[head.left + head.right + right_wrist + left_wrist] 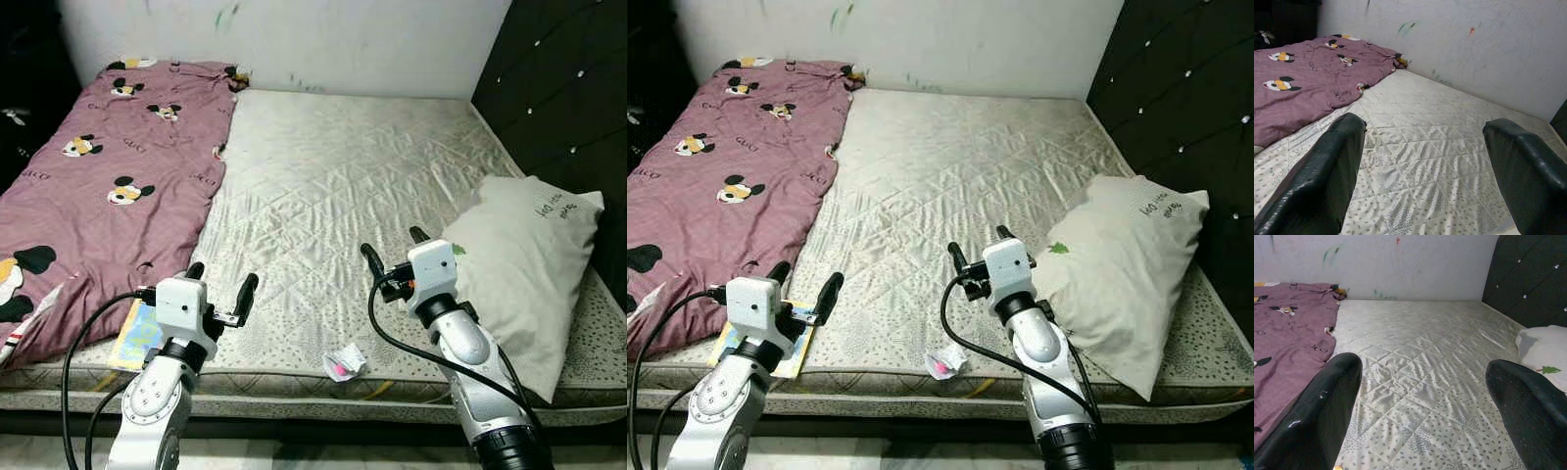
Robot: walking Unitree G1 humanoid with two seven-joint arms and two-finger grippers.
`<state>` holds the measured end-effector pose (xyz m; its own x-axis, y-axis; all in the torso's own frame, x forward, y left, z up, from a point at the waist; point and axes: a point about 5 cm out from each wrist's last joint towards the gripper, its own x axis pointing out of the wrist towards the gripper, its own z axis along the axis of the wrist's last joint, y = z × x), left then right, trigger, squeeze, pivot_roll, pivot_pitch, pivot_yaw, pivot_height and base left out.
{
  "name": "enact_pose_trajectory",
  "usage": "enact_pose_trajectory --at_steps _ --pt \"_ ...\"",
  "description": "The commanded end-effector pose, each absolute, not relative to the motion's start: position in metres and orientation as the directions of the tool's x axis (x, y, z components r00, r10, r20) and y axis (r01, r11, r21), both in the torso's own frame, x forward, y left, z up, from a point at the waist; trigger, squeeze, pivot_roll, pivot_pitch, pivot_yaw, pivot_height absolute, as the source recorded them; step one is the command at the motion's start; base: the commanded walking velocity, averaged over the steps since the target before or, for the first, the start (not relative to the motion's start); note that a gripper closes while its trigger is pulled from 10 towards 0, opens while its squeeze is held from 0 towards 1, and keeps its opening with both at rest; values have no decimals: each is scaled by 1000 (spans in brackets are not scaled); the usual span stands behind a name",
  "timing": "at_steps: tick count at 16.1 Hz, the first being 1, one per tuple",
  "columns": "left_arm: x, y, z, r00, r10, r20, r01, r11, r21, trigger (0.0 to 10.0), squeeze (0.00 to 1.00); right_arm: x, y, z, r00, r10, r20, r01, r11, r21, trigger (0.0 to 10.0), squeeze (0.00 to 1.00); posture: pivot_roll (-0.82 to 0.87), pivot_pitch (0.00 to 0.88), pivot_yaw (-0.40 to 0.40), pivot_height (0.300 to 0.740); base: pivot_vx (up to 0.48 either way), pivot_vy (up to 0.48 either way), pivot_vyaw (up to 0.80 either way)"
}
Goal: Clean up the room
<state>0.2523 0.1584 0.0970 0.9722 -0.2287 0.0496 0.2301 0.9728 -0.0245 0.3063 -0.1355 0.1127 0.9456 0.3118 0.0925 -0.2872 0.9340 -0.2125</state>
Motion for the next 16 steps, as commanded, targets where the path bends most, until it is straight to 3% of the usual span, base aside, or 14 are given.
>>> enact_pose_trajectory --at_steps 1,8,16 --pt "253 157 100 969 -237 66 239 971 -26 10000 0 309 -136 116 947 303 104 -277 938 -209 10000 0 -18 42 -55 740 0 0 0" --pt "253 156 102 968 -241 73 244 969 -31 10000 0 310 -137 117 950 292 111 -266 943 -200 10000 0 -23 50 -53 740 362 0 0" --pt "258 165 101 992 -109 59 109 994 1 10000 0 312 -142 116 961 257 98 -241 959 -147 10000 0 -20 50 -54 740 0 0 0"
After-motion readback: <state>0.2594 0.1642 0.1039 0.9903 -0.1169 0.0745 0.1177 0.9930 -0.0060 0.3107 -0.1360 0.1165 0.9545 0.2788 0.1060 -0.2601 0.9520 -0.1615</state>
